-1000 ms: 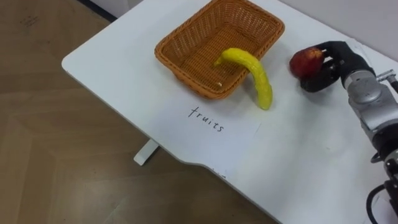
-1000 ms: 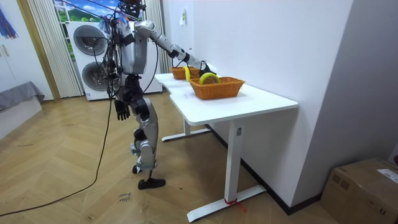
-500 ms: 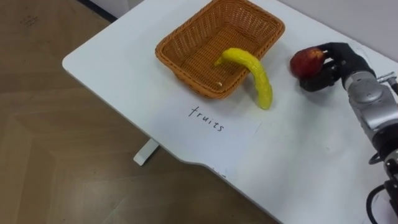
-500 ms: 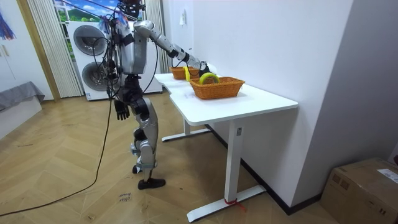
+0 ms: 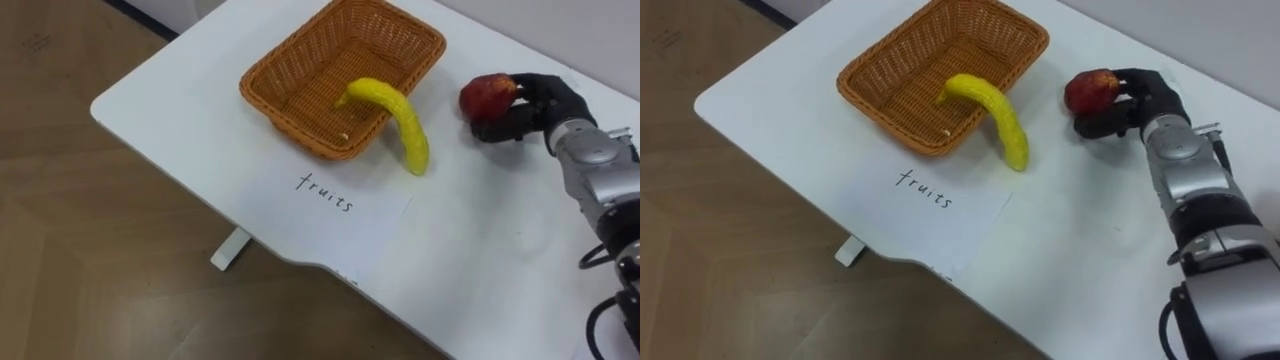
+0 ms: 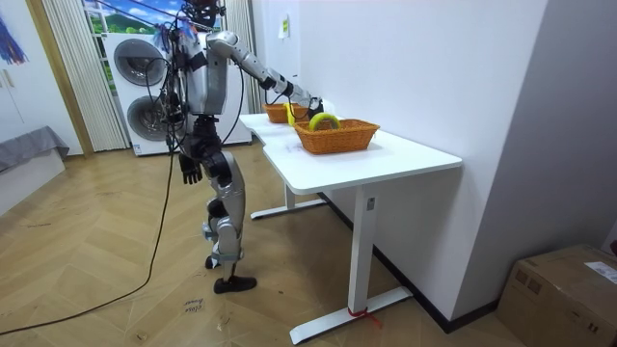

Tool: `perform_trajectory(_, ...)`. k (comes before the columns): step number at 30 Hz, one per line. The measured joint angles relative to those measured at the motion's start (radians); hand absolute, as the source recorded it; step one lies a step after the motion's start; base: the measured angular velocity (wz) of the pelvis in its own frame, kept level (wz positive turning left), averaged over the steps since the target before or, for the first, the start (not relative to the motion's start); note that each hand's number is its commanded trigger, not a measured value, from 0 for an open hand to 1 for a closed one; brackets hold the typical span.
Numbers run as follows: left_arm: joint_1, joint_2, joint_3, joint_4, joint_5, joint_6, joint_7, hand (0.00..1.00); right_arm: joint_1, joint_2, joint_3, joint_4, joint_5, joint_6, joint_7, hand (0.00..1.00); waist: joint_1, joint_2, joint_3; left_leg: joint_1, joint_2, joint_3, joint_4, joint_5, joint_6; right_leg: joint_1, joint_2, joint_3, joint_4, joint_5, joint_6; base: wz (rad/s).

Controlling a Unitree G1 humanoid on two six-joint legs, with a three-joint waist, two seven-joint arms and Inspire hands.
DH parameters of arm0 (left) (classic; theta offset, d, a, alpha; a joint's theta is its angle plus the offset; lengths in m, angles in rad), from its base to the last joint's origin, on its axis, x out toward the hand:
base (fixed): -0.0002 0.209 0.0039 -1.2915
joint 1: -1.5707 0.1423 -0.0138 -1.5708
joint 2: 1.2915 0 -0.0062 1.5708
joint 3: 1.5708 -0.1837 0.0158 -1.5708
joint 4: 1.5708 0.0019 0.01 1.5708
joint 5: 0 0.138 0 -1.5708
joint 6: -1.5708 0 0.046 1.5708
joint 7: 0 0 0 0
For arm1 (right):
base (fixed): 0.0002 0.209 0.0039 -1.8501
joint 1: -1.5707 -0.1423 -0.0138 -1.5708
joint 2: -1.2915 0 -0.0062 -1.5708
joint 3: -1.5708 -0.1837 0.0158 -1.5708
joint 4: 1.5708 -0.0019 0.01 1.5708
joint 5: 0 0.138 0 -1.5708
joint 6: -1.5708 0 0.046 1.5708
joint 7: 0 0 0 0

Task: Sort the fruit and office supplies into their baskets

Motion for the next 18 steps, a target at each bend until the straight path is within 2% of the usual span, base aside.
perform_trajectory(4, 0.015, -0.003, 0.001, -0.003, 0.003, 0.0, 0.017, 0.0, 0.028, 0.0, -0.004, -0.125, 0.0, 0.0, 0.009, 1.0, -0.019, 0.01, -0.0105, 0.008, 0.0, 0.003, -0.001, 0.0, 0.0, 0.006, -0.001, -0.001, 0.001, 0.0, 0.0, 0.0)
perform_trajectory(7, 0.022, -0.004, 0.021, -0.005, 0.004, 0.002, 0.024, 0.0, 0.029, 0.0, -0.005, -0.152, -0.001, 0.0, 0.017, 1.0, -0.025, 0.013, -0.0183, 0.033, -0.001, -0.001, -0.005, 0.0, 0.0, 0.031, -0.001, -0.004, -0.002, 0.0, 0.001, 0.03)
perform_trajectory(13, 0.042, -0.02, 0.053, -0.023, 0.001, 0.008, 0.037, 0.0, 0.029, 0.0, -0.006, -0.24, -0.004, 0.01, 0.048, 1.0, -0.036, 0.011, -0.024, 0.068, -0.002, -0.008, -0.004, 0.0, 0.0, 0.07, -0.002, -0.004, -0.003, -0.001, 0.002, 0.01)
perform_trajectory(18, 0.069, -0.02, 0.055, -0.023, 0.001, 0.01, 0.037, 0.0, 0.029, 0.005, -0.005, -0.314, -0.042, 0.021, 0.054, 1.0, -0.041, 0.004, -0.0305, 0.085, -0.004, -0.008, -0.005, 0.0, 0.001, 0.087, -0.003, 0.0, -0.004, -0.005, 0.004, 0.0)
